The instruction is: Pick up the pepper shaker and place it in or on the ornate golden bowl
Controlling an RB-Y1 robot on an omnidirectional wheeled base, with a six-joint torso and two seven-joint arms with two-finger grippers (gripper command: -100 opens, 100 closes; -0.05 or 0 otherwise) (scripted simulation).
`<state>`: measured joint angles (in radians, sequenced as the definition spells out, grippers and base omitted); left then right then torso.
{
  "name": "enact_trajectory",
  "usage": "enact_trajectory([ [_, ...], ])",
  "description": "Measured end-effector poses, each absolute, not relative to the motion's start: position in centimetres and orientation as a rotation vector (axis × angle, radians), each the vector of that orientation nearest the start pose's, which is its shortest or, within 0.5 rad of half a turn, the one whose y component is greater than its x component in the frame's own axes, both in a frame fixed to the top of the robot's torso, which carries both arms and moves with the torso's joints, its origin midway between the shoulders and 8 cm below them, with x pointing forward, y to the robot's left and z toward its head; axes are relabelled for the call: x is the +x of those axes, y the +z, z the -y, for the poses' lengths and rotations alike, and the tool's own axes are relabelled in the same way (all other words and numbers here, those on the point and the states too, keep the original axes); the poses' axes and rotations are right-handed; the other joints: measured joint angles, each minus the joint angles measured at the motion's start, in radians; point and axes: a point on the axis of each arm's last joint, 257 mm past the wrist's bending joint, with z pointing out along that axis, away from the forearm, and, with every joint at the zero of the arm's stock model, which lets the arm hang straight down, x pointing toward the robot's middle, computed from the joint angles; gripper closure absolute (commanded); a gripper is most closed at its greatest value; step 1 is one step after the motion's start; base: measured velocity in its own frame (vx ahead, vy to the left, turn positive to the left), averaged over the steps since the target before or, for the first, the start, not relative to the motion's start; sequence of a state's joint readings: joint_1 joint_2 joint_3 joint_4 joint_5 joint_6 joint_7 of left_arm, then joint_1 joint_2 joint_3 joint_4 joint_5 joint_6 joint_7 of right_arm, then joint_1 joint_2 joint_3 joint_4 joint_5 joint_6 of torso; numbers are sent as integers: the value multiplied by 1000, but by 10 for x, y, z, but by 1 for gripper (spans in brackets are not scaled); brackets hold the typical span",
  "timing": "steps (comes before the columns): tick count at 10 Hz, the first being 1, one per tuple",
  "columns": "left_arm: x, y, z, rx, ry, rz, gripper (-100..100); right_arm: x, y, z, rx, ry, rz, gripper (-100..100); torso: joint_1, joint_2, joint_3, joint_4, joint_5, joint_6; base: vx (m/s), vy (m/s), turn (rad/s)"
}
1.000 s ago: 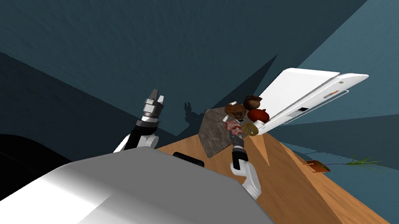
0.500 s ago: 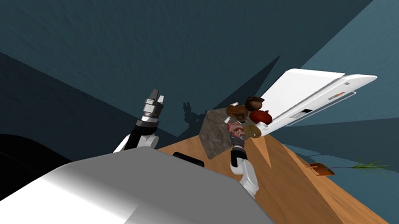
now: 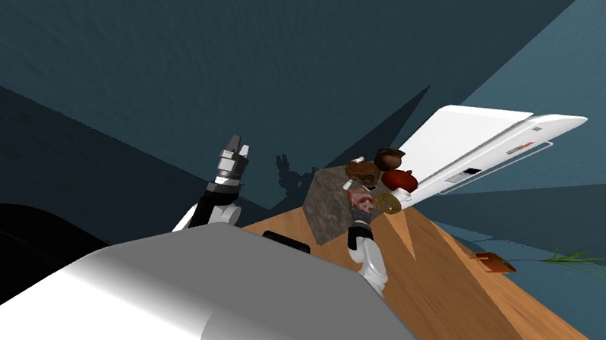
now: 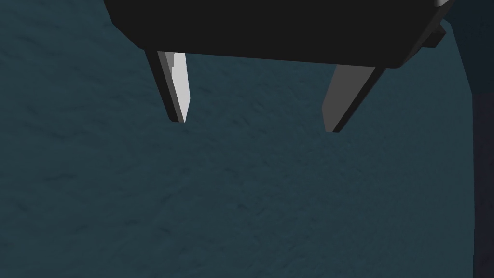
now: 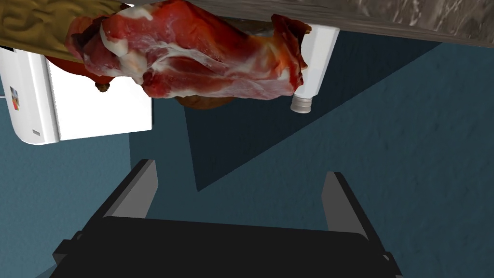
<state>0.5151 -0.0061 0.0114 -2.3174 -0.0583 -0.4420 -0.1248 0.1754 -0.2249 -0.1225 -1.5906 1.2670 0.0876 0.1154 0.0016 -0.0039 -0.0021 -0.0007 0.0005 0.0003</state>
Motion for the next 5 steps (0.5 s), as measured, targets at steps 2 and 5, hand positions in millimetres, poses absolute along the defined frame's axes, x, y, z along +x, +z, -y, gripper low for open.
enact_trajectory([
  [2, 345, 25, -280, -602, -1123, -693, 0, 476, -283, 406, 157, -293, -1698, -100, 0, 0, 0, 0, 0, 0, 59, 18, 13],
  [5, 345, 25, -280, -602, -1123, -693, 0, 478, -288, 410, 149, -349, -1704, -100, -1, 0, 0, 0, 0, 0, 67, 8, 12],
])
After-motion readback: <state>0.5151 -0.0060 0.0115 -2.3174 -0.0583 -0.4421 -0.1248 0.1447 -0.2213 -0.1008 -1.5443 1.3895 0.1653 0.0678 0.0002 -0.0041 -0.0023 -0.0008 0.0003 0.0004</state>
